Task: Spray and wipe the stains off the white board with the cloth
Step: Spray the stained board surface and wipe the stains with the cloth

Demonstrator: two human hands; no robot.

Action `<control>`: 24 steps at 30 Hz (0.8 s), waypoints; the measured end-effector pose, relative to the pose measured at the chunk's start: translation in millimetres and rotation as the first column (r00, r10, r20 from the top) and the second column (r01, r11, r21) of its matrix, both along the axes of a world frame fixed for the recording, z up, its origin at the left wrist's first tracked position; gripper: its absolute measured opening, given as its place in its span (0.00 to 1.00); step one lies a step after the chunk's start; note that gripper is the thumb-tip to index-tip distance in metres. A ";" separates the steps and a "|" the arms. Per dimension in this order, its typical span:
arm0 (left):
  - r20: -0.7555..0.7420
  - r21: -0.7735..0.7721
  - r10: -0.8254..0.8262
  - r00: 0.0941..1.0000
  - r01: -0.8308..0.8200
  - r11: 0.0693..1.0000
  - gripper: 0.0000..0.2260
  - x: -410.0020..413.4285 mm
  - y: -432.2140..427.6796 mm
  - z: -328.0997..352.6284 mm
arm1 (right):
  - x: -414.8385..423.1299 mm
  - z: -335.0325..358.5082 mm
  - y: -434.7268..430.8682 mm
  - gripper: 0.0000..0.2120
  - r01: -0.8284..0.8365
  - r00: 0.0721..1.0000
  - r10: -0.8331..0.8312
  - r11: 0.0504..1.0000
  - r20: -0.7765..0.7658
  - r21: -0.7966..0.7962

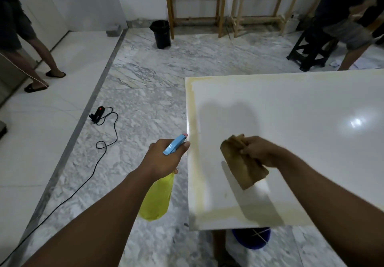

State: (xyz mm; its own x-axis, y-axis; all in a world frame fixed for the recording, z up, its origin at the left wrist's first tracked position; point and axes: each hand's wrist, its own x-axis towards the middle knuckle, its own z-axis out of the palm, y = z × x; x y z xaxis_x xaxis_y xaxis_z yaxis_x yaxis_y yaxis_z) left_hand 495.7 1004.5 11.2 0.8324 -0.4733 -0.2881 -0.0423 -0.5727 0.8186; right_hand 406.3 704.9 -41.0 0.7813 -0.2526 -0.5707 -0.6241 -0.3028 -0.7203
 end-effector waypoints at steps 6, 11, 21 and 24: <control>0.007 0.004 0.039 0.999 -0.039 0.999 0.06 70.1 -41.5 -2.0 | 147.0 35.6 -75.4 0.16 -0.025 0.999 0.018 0.987 -0.046 -0.157; 0.004 -0.028 0.093 0.996 -0.093 0.995 0.05 128.1 -78.6 -9.5 | 273.7 13.9 -91.5 0.09 -0.080 0.980 0.145 0.915 0.137 -0.395; 0.000 0.106 0.134 0.991 -0.134 0.985 0.21 165.3 -81.3 -47.9 | 295.5 -120.6 -47.7 0.23 -0.158 0.918 0.365 0.698 0.157 -0.699; 0.001 0.094 0.125 0.992 -0.124 0.988 0.09 153.3 -78.8 -43.8 | 245.6 -122.1 -39.9 0.24 -0.180 0.884 0.422 0.707 0.203 -0.684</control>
